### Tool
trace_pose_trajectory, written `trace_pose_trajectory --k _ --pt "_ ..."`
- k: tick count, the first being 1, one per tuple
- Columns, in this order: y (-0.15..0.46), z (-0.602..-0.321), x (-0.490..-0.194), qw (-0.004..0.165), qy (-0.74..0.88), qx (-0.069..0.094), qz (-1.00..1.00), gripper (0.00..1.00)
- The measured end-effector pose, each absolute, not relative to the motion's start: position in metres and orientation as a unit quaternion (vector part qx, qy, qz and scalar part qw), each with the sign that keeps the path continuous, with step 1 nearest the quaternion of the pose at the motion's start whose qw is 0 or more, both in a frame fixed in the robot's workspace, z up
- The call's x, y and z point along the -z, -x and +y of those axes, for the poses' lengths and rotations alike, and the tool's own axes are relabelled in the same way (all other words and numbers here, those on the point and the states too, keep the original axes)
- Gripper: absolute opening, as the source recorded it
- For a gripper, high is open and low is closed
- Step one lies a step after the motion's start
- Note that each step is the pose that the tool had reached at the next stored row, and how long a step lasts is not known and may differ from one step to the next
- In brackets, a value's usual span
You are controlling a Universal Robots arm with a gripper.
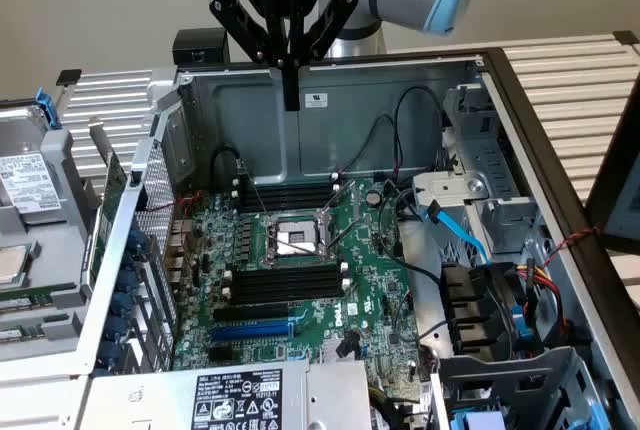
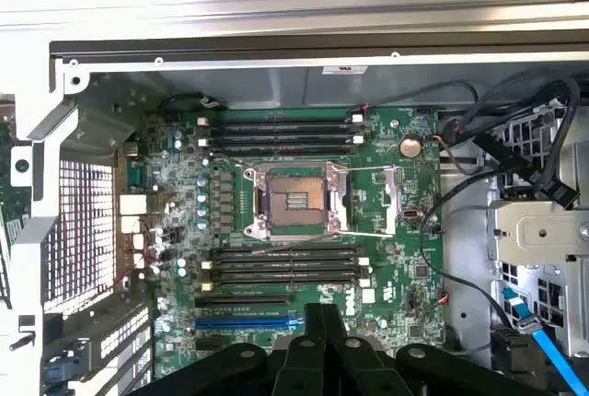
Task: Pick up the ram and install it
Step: 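Reach for the ram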
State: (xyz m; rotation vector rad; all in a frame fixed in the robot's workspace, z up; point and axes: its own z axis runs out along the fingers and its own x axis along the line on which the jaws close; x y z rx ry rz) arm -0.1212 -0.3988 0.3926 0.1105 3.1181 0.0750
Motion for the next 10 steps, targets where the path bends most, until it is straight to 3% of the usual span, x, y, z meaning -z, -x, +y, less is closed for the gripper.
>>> trace_pose_trajectory --k 10 --pt "0.1212 -0.3988 -0.3926 0.010 -0.035 -0.024 0.999 0.10"
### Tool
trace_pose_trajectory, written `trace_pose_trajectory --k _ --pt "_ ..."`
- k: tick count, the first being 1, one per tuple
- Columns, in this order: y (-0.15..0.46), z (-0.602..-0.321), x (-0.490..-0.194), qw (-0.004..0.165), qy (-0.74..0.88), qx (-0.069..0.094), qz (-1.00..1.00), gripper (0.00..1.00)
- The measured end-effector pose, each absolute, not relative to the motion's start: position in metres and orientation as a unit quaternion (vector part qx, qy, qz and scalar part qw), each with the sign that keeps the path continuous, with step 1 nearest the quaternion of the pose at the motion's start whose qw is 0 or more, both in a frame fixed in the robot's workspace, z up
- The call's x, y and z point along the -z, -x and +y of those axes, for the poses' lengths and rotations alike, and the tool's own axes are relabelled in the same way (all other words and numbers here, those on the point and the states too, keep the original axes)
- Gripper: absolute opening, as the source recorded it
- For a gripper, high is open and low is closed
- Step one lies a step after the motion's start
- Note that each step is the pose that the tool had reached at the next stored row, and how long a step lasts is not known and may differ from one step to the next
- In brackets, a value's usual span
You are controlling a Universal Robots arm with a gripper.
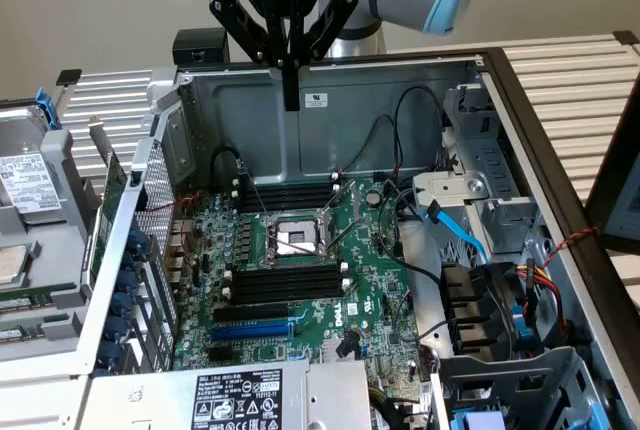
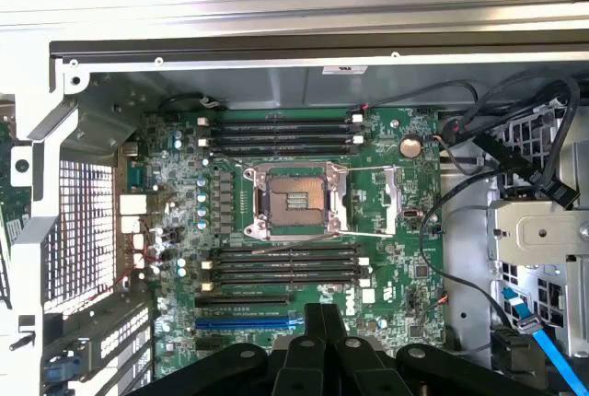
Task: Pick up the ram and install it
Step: 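Reach for the ram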
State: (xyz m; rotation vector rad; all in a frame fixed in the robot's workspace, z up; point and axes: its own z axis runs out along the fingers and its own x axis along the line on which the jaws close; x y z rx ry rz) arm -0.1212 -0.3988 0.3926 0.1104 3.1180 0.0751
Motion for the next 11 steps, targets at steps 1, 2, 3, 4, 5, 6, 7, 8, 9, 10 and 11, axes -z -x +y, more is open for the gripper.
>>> trace_pose_trajectory --k 1,2,3,4,5,6,7,8,9,10,11 --pt "0.121 -0.399 -0.393 0.010 -0.035 -0.024 0.999 0.10" --pt "0.121 -0.399 -0.393 0.010 -0.035 -0.024 0.999 0.10" --pt "0.121 -0.399 -0.393 0.010 -0.035 -0.024 0.999 0.10" --pt "0.122 -0.399 -0.393 0.010 -0.035 -0.024 0.999 0.10" --pt "0.123 -0.399 -0.393 0.010 -0.035 -0.024 0.999 0.10" --pt "0.126 -0.399 -0.393 0.010 -0.035 -0.024 0.999 0.10" --pt "0.130 -0.399 -0.393 0.010 -0.035 -0.024 0.999 0.10" --pt "0.134 -0.399 -0.393 0.010 -0.035 -0.024 0.999 0.10" --pt "0.139 -0.399 -0.392 0.010 -0.035 -0.024 0.999 0.10" --pt "0.143 -0.399 -0.392 0.010 -0.035 -0.024 0.999 0.10" --pt "0.148 -0.399 -0.392 0.010 -0.035 -0.024 0.999 0.10"
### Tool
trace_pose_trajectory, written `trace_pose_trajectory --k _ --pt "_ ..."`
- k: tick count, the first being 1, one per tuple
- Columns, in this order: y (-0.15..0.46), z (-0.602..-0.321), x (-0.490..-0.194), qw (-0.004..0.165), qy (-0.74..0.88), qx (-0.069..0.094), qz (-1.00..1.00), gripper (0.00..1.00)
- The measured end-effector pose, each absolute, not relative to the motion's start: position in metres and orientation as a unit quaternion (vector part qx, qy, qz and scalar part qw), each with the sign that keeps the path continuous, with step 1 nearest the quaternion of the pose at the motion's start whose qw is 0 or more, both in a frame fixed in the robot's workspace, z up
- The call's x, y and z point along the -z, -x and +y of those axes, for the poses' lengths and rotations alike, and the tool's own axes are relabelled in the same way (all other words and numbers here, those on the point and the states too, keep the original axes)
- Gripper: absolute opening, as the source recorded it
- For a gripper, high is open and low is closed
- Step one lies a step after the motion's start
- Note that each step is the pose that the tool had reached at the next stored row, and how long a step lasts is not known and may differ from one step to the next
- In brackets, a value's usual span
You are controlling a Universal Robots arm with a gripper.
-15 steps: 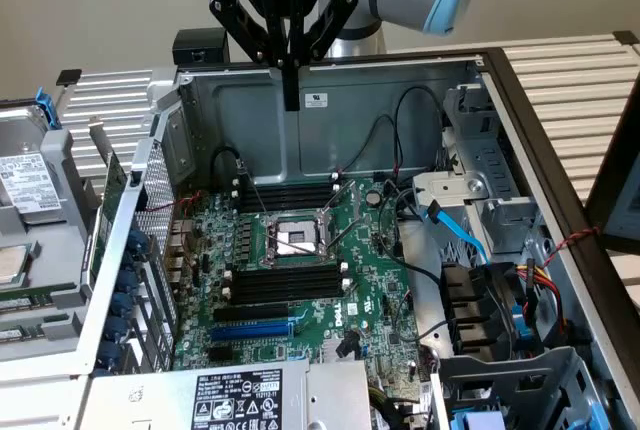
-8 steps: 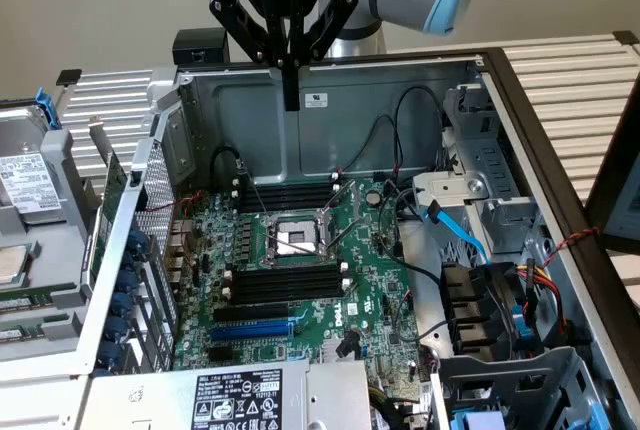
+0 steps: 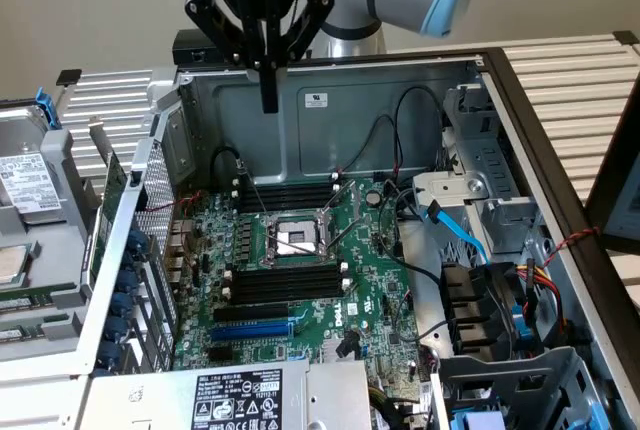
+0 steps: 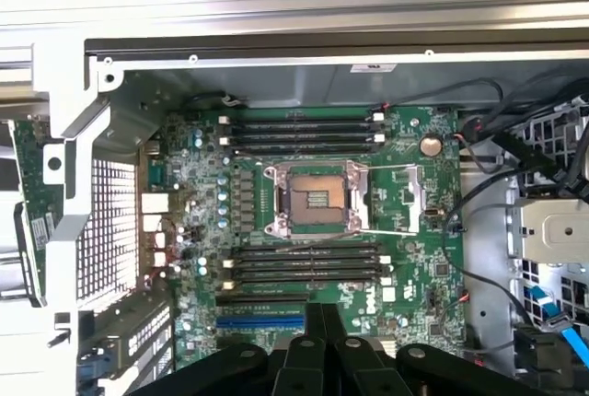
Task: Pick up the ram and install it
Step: 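Reach for the ram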
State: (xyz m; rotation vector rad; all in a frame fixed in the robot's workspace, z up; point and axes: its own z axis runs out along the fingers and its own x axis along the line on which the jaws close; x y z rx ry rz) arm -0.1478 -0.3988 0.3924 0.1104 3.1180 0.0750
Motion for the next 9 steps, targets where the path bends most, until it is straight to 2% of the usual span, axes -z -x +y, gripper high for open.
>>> trace_pose_trajectory --k 9 --pt "0.188 -0.399 -0.392 0.010 -0.035 -0.024 0.999 0.10"
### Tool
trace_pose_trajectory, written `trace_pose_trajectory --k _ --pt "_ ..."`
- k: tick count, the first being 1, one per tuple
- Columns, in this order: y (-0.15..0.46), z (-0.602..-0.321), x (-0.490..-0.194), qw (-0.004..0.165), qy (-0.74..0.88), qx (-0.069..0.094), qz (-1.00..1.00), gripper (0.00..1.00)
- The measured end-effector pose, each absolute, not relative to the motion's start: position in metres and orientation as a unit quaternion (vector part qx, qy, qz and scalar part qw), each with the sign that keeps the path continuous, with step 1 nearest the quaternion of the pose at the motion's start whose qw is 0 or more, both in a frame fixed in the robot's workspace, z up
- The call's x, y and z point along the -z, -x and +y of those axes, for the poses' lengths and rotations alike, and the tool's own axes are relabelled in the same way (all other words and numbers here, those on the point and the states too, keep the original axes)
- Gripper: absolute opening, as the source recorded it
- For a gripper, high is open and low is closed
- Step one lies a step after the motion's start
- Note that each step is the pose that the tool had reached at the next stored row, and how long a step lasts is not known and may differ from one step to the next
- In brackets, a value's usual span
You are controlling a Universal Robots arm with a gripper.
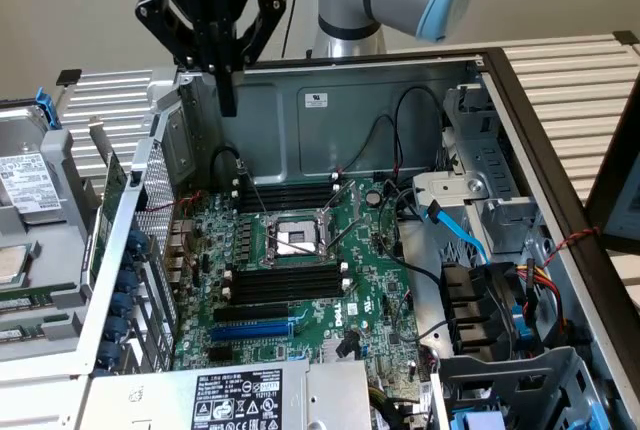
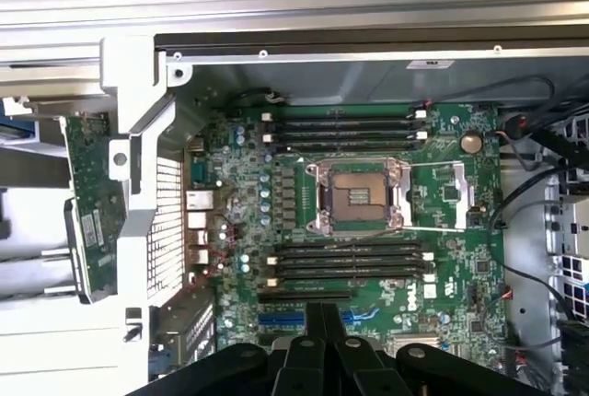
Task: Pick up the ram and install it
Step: 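Reach for the ram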
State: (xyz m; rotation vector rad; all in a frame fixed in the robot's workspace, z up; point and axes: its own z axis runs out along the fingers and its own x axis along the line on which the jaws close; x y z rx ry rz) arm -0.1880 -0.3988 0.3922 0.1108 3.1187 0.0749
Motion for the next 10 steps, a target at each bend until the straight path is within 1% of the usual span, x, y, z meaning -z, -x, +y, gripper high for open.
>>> trace_pose_trajectory --k 10 --pt "0.232 -0.399 -0.389 0.010 -0.036 -0.024 0.999 0.10"
